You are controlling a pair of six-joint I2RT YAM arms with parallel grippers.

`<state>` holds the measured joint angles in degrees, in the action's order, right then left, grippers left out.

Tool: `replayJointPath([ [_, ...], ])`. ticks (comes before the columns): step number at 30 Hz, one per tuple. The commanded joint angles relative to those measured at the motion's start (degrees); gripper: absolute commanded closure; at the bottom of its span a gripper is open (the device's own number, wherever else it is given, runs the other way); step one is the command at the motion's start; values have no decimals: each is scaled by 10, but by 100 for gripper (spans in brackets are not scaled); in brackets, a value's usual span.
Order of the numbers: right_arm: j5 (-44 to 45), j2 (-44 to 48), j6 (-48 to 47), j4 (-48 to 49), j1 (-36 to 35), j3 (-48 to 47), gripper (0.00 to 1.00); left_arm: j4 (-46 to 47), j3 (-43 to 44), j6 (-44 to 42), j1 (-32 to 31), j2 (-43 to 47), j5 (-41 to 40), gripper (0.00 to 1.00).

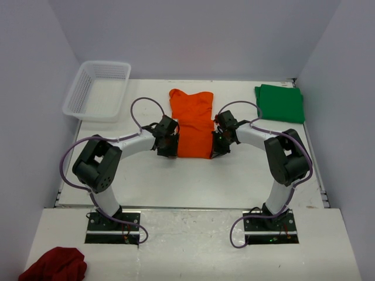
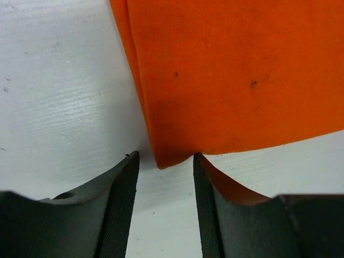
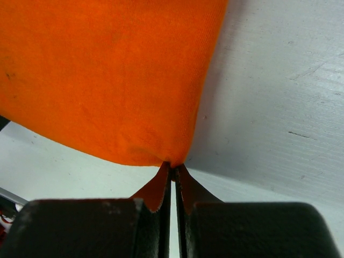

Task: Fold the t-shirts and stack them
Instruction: Grab one side of the 2/3 rectangular tshirt with both arms

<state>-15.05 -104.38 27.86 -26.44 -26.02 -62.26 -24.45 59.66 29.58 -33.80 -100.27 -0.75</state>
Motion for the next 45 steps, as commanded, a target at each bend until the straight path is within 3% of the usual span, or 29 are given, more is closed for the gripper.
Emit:
replayJointPath([
  [1, -3, 0, -5, 13, -2, -5, 100, 10, 12, -1, -1, -16, -15, 53],
  [5, 0, 1, -5, 11, -2, -4, 100, 12, 3, 3, 0, -16, -21, 56],
  [8, -1, 1, -5, 10, -1, -5, 100, 14, -12, 8, -1, -9, -21, 63],
  [11, -2, 0, -4, 10, -2, -8, 100, 19, -24, 14, 0, -8, -17, 77],
  [12, -2, -1, -4, 10, -2, -8, 100, 20, -27, 15, -1, -9, -13, 88],
  [14, -2, -2, -4, 10, -2, -8, 100, 22, -33, 16, -1, -8, -9, 100],
  [26, 31, 62, 3, -3, -32, 35, 100, 34, -136, 35, -17, 97, 34, 100],
  [34, 70, 186, 36, -22, -102, 127, 100, 14, -211, 114, -107, 251, 51, 100],
  [45, 115, 375, 120, -70, -215, 221, 100, -60, -273, 248, -239, 409, -1, 100],
])
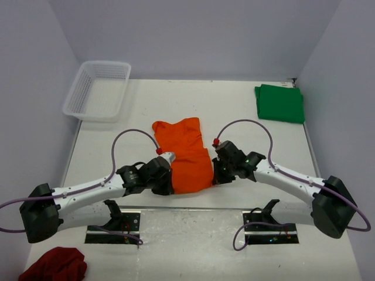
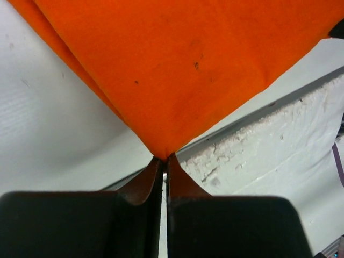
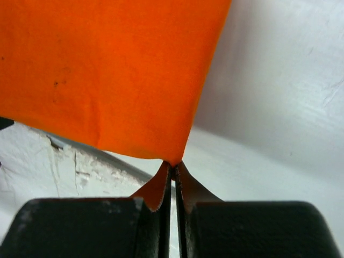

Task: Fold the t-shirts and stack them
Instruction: Fold the long partially folded tshirt into a neat square

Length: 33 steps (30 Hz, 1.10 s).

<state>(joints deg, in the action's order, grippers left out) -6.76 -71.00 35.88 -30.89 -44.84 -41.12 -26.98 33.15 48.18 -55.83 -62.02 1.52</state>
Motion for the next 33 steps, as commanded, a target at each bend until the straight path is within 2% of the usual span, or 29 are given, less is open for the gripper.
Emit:
replayJointPath([
  [1, 36, 50, 45, -36, -36, 17, 100, -44, -8, 71, -25, 41, -34, 100],
  [6, 75, 114, 84, -80, -79, 14, 100, -111, 16, 110, -56, 86, -78, 100],
  [8, 88, 130, 83, -104, -82, -7, 100, -142, 40, 111, -57, 97, -119, 100],
  [11, 119, 121, 69, -133, -83, -58, 100, -217, 138, 97, -56, 81, -177, 100],
  [15, 148, 76, 41, -154, -82, -141, 100, -245, 239, 55, -42, 31, -210, 100],
  [19, 154, 13, 6, -162, -67, -236, 100, -258, 324, -16, 15, -35, -217, 100],
  [20, 149, -15, -10, -163, -61, -251, 100, -254, 348, -47, 53, -43, -205, 100],
  [25, 127, -93, -56, -161, -3, -338, 100, -225, 387, -121, 156, -100, -185, 100],
  [33, 78, -215, -113, -159, 81, -444, 100, -168, 454, -188, 238, -241, -135, 100],
])
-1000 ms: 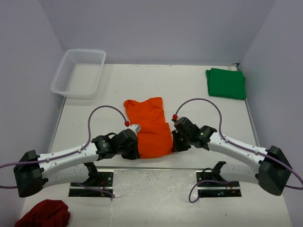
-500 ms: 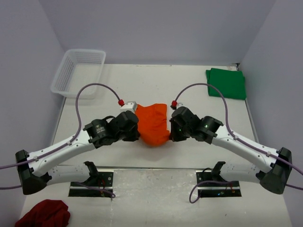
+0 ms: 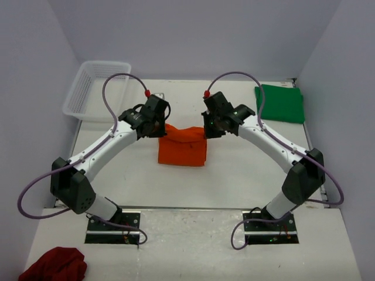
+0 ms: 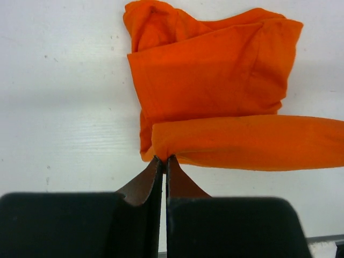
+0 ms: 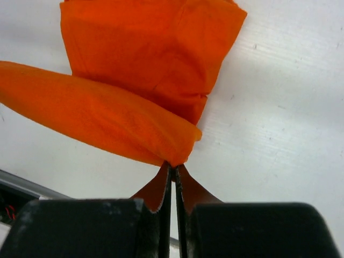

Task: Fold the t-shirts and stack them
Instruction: Fold the long partially folded tshirt into a neat square, then smooth out wrinkles on the folded tshirt

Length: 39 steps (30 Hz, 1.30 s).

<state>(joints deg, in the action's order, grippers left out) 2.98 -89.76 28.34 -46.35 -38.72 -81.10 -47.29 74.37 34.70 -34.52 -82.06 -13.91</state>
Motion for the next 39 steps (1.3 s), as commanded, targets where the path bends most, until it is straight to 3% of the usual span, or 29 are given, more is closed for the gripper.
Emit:
replayJointPath([
  [1, -25, -54, -40, -1, 27, -62, 100, 32, 58, -55, 28, -61, 15, 100],
  [8, -93, -214, -84, -10, 94, -184, 100, 22, 236, -89, 90, -242, 2, 100],
  [9, -95, -238, -92, -12, 102, -227, 96, 35, 250, -100, 109, -275, -3, 95],
  [10, -92, -261, -109, -12, 112, -255, 85, 37, 268, -102, 119, -294, -9, 92],
  [11, -117, -321, -121, -17, 135, -289, 67, 38, 306, -110, 132, -332, -22, 85],
  [12, -119, -358, -127, -58, 145, -391, 63, 41, 323, -112, 141, -349, -35, 77],
  [14, -123, -423, -133, -102, 167, -500, 53, 10, 390, -108, 175, -384, -23, 68],
  [16, -105, -468, -139, -137, 172, -588, 45, 23, 380, -114, 176, -386, -38, 47],
  [18, -93, -432, -143, -134, 172, -555, 34, 70, 366, -126, 182, -355, -14, 31],
  [22, -119, -293, -118, -56, 168, -361, 32, 64, 324, -115, 168, -304, -45, 30],
  [24, -87, -264, -112, -55, 150, -300, 36, 69, 297, -112, 154, -277, -22, 32],
  [25, -83, -239, -111, -48, 140, -277, 43, 74, 271, -107, 146, -270, 2, 37],
  [28, -107, -198, -102, -13, 113, -192, 58, 94, 219, -100, 112, -248, 48, 65],
  [29, -109, -190, -92, -5, 110, -174, 58, 98, 208, -97, 104, -241, 70, 89],
  [30, -115, -181, -83, 12, 109, -139, 59, 107, 195, -91, 94, -238, 89, 100],
  [31, -142, -170, -78, 29, 109, -116, 70, 123, 171, -81, 87, -234, 117, 100],
  [32, -148, -147, -73, 45, 110, -95, 91, 137, 157, -79, 80, -226, 133, 100],
  [33, -150, -138, -59, 69, 110, -61, 100, 152, 133, -77, 68, -223, 154, 100],
  [36, -251, -126, -56, 118, 109, -8, 100, 190, 98, -70, 59, -214, 196, 100],
  [39, -317, -135, -52, 149, 102, 21, 100, 200, 96, -69, 62, -219, 177, 100],
])
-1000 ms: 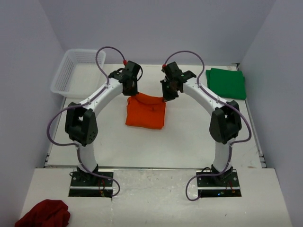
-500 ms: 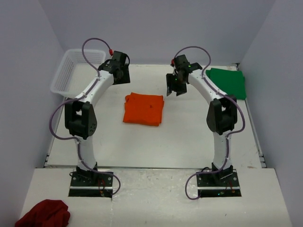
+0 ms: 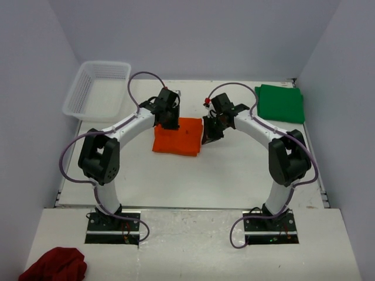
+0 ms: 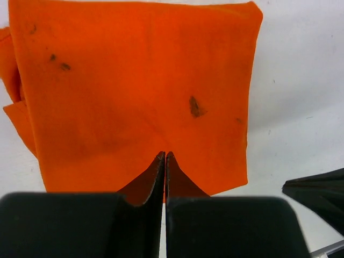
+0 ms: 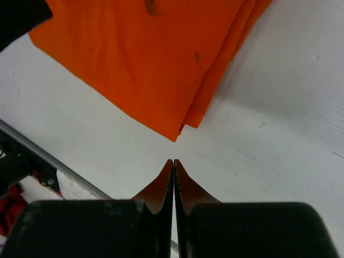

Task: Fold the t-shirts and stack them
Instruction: Smooth out wrinkles on the folded tshirt

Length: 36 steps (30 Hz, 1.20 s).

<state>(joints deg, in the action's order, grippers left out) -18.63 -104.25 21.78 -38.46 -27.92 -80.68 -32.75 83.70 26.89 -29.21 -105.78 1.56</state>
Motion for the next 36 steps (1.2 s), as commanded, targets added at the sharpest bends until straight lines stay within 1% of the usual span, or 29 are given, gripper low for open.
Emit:
replayJointPath([
  [1, -108, 5, 16, 77, -10, 22, 100, 52, 6, 5, 11, 8, 13, 100],
  [5, -168, -22, 22, 105, -20, 29, 100, 45, 27, 4, 26, -16, 7, 100],
  [9, -186, -56, 37, 124, -26, 26, 100, 46, 32, 4, 35, -31, 3, 100],
  [14, -182, -105, 48, 119, -27, 2, 100, 30, 44, 4, 50, -62, -5, 100],
  [19, -156, -137, 70, 125, -26, 21, 100, 28, 36, 5, 64, -81, -4, 100],
  [21, -153, -145, 75, 127, -25, 24, 100, 35, 22, 6, 69, -81, -2, 100],
  [23, -130, -155, 83, 124, -26, 30, 100, 35, 9, 8, 77, -80, -6, 100],
  [26, -106, -155, 93, 131, -26, 51, 100, 33, -10, 8, 85, -80, -13, 100],
  [29, -98, -151, 100, 138, -26, 76, 100, 40, -37, 9, 93, -77, -16, 100],
  [30, -99, -148, 101, 139, -26, 83, 100, 43, -43, 11, 96, -74, -28, 100],
  [34, -91, -116, 92, 148, -26, 122, 100, 59, -69, 11, 101, -74, -20, 100],
  [36, -60, -78, 76, 142, -29, 129, 100, 63, -71, 12, 101, -79, -18, 100],
])
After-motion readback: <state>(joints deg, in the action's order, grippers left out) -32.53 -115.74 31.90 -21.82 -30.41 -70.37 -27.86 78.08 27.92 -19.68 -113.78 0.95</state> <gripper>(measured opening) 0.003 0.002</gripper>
